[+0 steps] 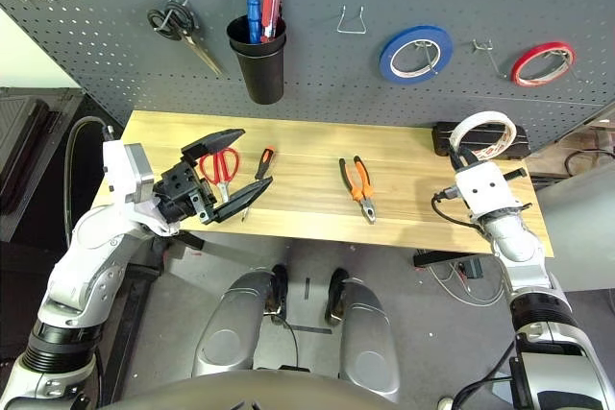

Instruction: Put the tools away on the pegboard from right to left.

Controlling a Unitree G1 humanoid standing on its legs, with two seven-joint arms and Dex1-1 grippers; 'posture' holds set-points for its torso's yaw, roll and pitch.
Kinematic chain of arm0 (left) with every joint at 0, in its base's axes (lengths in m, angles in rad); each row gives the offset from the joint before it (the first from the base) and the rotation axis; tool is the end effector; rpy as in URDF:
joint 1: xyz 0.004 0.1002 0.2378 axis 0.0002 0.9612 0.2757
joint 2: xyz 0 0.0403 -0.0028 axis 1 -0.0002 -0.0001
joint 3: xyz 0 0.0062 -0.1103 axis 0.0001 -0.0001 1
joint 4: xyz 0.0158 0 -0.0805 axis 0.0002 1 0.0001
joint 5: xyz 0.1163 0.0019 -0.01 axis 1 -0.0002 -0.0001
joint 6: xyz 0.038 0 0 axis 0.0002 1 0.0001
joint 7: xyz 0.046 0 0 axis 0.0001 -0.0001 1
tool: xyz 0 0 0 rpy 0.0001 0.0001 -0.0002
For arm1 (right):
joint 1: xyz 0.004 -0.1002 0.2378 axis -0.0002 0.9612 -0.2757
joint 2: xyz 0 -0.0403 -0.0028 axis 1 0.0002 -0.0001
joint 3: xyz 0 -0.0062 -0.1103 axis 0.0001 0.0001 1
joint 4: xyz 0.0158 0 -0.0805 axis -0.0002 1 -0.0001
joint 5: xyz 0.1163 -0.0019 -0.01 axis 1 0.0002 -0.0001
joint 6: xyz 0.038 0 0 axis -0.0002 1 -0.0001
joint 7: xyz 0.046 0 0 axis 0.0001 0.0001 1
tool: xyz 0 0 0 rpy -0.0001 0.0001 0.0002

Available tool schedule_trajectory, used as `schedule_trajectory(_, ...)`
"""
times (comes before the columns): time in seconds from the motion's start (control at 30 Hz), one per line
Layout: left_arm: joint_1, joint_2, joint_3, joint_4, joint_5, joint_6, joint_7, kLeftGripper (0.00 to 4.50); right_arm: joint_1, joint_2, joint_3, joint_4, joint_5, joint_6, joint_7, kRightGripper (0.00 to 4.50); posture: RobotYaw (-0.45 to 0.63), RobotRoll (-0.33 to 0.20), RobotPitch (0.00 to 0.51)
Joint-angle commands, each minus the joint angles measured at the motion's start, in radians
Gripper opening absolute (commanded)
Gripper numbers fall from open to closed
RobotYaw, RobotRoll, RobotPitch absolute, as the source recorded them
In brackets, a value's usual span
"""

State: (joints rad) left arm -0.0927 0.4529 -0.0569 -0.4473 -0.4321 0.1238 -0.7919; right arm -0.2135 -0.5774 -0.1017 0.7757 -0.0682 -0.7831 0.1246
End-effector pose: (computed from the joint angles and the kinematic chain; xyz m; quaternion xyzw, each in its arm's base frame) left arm 0.2176 0.1816 0.1449 0.0800 -0.1526 -0.4979 0.8499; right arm 0.2278 -0.3149 0.0312 -0.3100 -0.0973 0.0305 0.9453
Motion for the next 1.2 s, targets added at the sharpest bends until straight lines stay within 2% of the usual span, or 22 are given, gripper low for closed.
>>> schedule_trajectory(0.03,0.006,0.014,-0.023,-0.019,0.002,0.002,-0.021,4.50,0.026,-0.003,-0.028,-0.040,-0.028,-0.049,-0.048,0.03,0.22,0.000,0.188)
schedule_trajectory(0.3,-0.015,0.006,-0.042,-0.010,0.008,0.001,-0.023,4.50,0.029,-0.004,-0.039,-0.098,-0.045,-0.050,-0.076,0.03,0.21,0.000,0.187)
schedule_trajectory(0.53,-0.037,0.006,-0.047,0.003,0.007,0.002,-0.026,4.50,-0.026,0.001,-0.045,-0.116,-0.046,-0.022,-0.092,0.03,0.19,0.000,0.184)
schedule_trajectory(0.8,-0.071,0.028,-0.018,0.049,0.008,-0.005,-0.039,4.50,-0.169,0.019,-0.035,-0.014,-0.049,0.042,-0.094,0.03,0.20,0.000,0.184)
schedule_trajectory(1.2,-0.078,0.038,-0.018,0.048,0.006,-0.001,-0.047,4.50,-0.495,0.018,0.007,0.331,-0.094,0.137,-0.092,0.03,0.22,0.000,0.185)
